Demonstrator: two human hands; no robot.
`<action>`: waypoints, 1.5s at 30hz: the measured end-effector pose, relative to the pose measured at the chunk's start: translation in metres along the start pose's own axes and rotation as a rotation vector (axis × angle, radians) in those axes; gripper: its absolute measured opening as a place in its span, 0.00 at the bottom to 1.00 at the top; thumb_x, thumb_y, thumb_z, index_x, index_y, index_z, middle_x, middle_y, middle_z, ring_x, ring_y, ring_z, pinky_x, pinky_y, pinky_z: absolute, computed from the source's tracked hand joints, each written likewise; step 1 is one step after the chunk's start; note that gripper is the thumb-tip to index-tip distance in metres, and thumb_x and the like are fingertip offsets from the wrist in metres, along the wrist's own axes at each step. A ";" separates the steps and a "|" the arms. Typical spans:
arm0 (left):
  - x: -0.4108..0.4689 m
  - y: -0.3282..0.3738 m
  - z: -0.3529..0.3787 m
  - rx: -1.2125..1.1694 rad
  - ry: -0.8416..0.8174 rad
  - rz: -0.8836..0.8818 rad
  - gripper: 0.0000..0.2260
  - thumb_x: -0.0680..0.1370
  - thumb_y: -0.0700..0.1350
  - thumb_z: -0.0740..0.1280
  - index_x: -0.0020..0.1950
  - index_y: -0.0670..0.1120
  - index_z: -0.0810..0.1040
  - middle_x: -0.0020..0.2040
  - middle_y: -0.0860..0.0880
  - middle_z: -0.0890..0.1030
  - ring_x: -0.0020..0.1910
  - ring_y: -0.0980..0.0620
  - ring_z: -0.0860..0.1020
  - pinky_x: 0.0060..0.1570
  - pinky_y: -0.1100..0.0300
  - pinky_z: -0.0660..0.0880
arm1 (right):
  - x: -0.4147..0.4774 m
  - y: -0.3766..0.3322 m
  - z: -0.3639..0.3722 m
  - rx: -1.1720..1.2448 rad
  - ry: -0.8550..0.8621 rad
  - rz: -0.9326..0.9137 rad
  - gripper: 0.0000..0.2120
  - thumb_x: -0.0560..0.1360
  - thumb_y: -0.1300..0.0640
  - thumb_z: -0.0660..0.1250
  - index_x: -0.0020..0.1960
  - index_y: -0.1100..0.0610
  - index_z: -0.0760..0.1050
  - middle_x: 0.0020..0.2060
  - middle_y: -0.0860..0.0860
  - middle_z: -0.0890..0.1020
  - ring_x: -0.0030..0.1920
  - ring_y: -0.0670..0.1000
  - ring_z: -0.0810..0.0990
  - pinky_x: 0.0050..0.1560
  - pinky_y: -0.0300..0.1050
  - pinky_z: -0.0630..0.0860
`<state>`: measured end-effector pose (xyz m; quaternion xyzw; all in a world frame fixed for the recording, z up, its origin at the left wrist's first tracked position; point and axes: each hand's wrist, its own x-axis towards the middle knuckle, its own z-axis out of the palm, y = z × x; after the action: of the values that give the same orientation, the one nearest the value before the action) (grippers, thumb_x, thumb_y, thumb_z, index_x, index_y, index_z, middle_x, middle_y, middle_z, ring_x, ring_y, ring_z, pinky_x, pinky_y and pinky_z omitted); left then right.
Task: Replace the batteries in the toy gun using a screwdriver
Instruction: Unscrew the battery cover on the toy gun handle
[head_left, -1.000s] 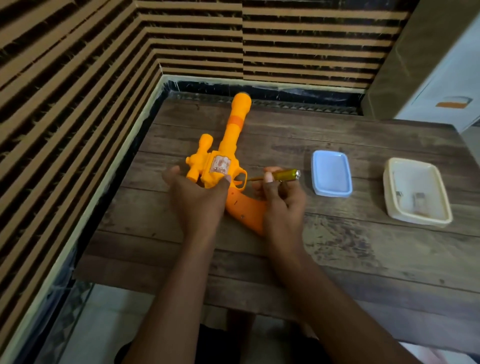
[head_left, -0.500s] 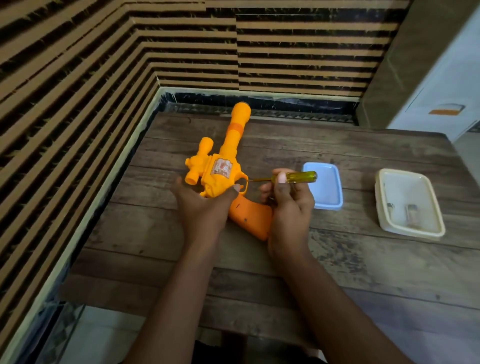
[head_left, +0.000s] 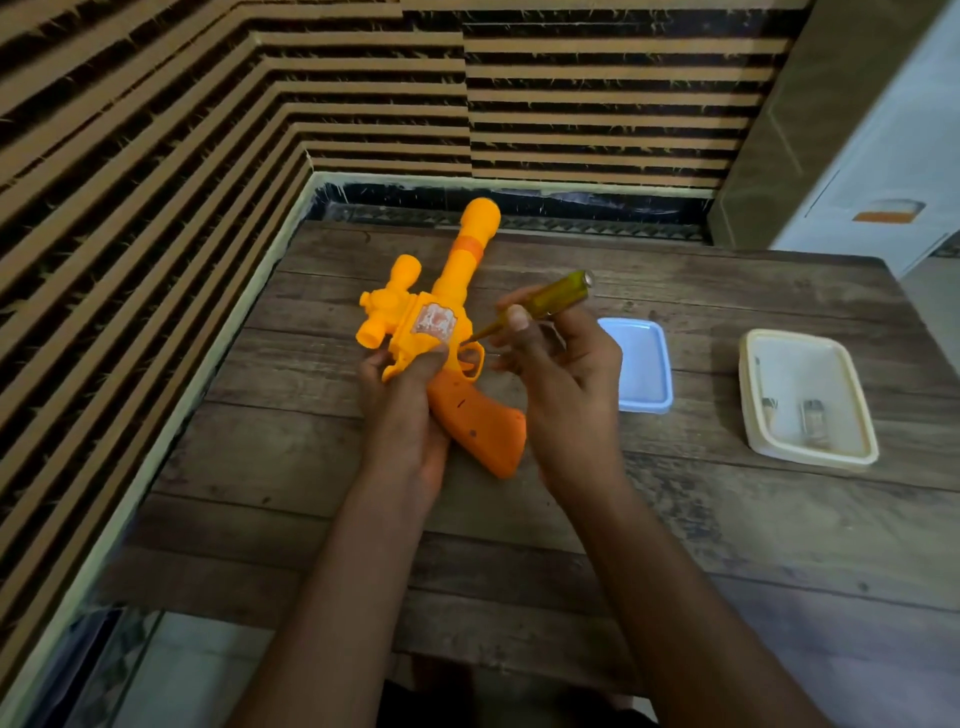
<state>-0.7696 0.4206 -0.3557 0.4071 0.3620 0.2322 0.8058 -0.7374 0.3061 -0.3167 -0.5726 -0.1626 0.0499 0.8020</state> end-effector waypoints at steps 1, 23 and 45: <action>-0.001 0.000 0.001 -0.037 -0.017 -0.016 0.23 0.79 0.36 0.72 0.73 0.45 0.73 0.63 0.37 0.84 0.60 0.35 0.84 0.58 0.36 0.82 | -0.001 -0.003 -0.002 -0.022 -0.015 -0.015 0.05 0.83 0.66 0.64 0.53 0.60 0.78 0.39 0.46 0.84 0.39 0.45 0.82 0.41 0.40 0.79; -0.009 0.003 0.003 -0.037 -0.179 -0.186 0.20 0.79 0.33 0.65 0.71 0.36 0.76 0.53 0.41 0.87 0.47 0.45 0.88 0.40 0.51 0.84 | 0.001 -0.003 -0.028 -0.303 -0.221 -0.007 0.07 0.83 0.62 0.64 0.60 0.58 0.70 0.43 0.63 0.82 0.38 0.58 0.83 0.40 0.51 0.82; -0.006 -0.004 0.003 0.021 -0.160 -0.153 0.10 0.79 0.31 0.67 0.56 0.41 0.82 0.47 0.42 0.88 0.45 0.45 0.87 0.51 0.44 0.85 | 0.002 0.000 -0.025 -0.456 -0.294 -0.090 0.16 0.77 0.65 0.69 0.63 0.61 0.72 0.50 0.56 0.82 0.51 0.55 0.84 0.50 0.63 0.81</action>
<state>-0.7706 0.4125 -0.3553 0.4037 0.3292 0.1329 0.8432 -0.7274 0.2842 -0.3233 -0.7173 -0.3097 0.0588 0.6214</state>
